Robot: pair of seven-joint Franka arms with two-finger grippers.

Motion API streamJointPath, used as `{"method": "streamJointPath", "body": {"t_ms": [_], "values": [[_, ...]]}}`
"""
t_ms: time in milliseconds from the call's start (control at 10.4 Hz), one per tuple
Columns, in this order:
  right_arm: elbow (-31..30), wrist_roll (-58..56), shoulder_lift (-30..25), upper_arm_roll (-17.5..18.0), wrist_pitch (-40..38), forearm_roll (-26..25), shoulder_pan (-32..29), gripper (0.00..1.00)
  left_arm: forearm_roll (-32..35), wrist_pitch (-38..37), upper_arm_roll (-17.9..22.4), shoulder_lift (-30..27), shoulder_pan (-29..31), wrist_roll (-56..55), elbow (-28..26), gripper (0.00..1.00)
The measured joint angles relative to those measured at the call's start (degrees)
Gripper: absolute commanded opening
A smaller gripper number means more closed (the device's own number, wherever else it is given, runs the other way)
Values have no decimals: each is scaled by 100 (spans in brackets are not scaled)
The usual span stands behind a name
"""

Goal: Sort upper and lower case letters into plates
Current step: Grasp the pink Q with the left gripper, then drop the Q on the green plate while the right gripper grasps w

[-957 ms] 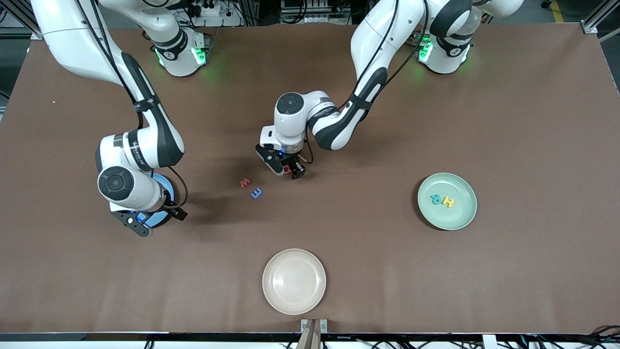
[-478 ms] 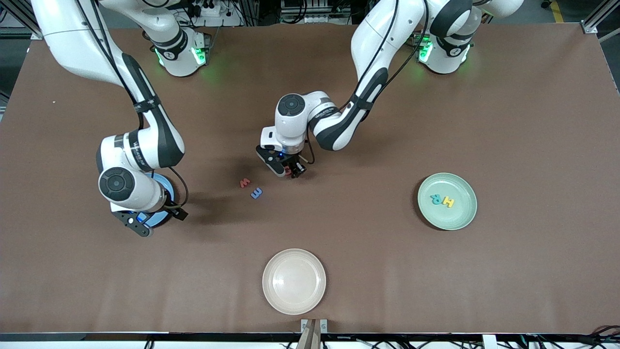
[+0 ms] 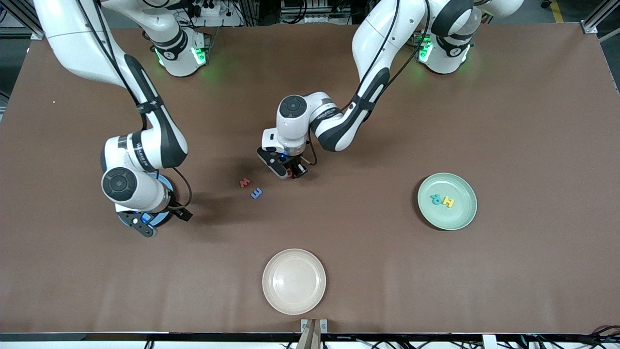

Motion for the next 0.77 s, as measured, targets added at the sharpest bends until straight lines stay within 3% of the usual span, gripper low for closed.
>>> {"method": "streamJointPath", "body": {"t_ms": [287,478,766], "values": [[-228,627,171,23,537,7,473,100,-25,-228,82,-116,32,-392,21,0],[-459,1054,172,31,745,9,773,100,-89,-722,124,-503,186,-553,65,0],[-891,1642,130,165,1350,18,1057,100,-374,-1910,169,-1354,992,-565,60,0]]}}
